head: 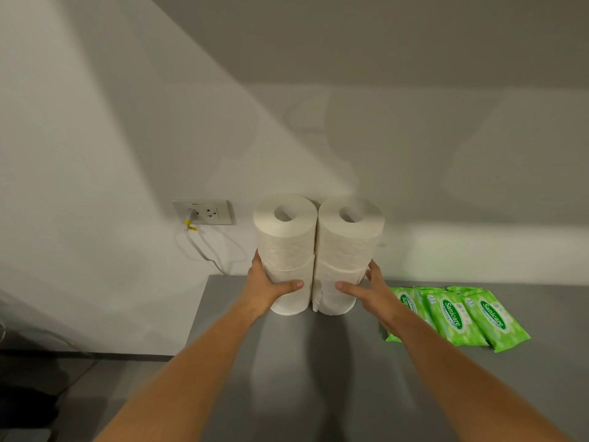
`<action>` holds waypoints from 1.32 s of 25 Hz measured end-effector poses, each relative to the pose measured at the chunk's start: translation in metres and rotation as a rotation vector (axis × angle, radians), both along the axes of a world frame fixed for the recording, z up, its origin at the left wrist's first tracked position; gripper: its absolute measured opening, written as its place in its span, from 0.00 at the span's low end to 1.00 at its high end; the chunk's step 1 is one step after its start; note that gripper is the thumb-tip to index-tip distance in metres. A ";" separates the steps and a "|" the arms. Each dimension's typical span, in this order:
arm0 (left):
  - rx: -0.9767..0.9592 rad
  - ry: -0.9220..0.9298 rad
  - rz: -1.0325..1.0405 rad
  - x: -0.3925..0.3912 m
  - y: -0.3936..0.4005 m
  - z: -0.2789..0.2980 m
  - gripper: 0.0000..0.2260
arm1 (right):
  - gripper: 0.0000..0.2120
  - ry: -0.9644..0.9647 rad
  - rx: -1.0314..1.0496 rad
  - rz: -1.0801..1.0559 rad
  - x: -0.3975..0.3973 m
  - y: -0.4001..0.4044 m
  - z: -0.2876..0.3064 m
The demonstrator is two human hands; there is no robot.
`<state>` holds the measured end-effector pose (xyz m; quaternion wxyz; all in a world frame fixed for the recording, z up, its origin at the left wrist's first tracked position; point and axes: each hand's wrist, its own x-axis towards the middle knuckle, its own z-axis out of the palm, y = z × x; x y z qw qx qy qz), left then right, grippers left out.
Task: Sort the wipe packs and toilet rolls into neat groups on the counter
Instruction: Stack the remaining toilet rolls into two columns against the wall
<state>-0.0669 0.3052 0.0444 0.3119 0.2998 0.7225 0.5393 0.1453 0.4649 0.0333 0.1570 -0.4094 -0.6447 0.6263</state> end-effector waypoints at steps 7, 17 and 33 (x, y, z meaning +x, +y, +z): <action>0.023 -0.030 0.044 -0.002 0.002 0.001 0.48 | 0.50 0.048 0.060 -0.018 -0.017 -0.015 0.008; 0.005 -0.038 0.085 -0.035 -0.027 -0.002 0.49 | 0.45 0.096 0.066 0.011 -0.052 -0.044 0.013; -0.081 -0.003 0.057 -0.061 -0.050 0.002 0.50 | 0.49 -0.010 0.071 0.082 -0.068 -0.050 0.010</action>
